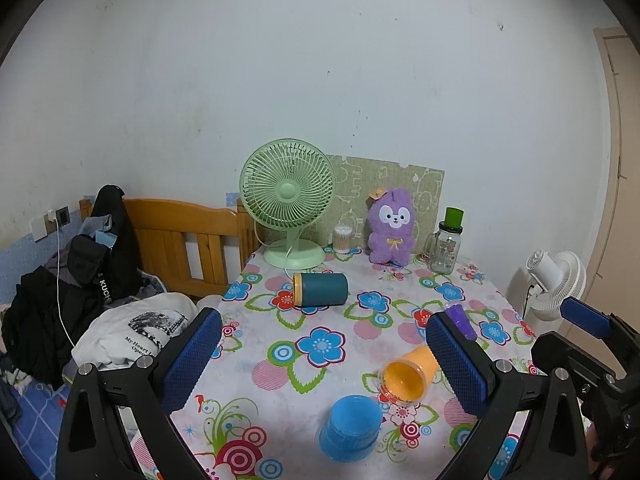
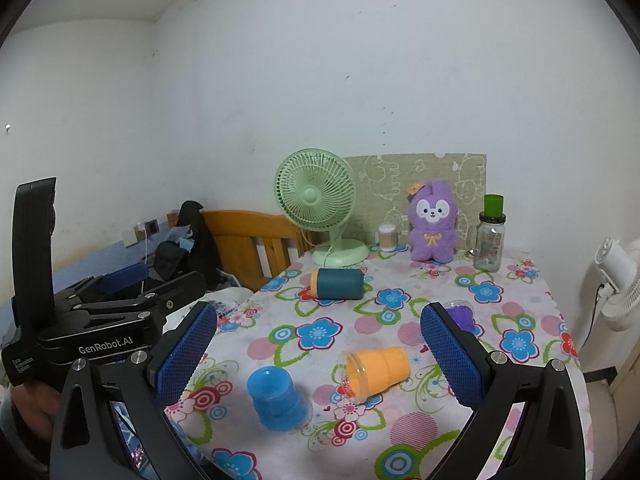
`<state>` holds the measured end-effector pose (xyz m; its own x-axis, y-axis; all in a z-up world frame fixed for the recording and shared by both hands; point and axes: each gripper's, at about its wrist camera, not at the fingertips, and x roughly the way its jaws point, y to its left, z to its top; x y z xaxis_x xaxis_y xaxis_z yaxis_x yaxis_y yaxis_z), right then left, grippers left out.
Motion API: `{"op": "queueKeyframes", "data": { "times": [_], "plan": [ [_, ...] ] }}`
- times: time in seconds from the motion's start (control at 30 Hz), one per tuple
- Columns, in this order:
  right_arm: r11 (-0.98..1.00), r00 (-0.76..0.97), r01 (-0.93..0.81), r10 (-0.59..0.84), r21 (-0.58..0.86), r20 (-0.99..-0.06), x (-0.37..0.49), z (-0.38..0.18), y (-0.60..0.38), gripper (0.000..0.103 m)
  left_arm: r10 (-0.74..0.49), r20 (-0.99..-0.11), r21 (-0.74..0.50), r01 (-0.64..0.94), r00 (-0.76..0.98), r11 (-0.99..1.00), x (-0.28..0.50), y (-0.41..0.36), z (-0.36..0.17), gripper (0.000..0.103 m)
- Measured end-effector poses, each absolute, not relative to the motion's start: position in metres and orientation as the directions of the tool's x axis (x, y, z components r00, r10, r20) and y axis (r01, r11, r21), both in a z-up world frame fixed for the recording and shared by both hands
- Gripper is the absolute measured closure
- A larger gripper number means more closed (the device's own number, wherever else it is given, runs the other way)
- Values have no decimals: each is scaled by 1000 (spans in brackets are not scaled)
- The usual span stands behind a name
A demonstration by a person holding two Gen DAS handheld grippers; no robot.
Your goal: Flip cup upside down
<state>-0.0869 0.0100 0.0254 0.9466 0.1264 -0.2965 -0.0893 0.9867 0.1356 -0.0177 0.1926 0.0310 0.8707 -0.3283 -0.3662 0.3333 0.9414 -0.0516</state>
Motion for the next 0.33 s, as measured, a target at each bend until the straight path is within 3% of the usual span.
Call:
{"op": "queueKeyframes", "data": {
  "times": [0.33],
  "plan": [
    [986,943,-101,137,133,-302,-85,24,11,0,-318,-369,-40,327,873,944,-16,191,29,0]
  ]
}}
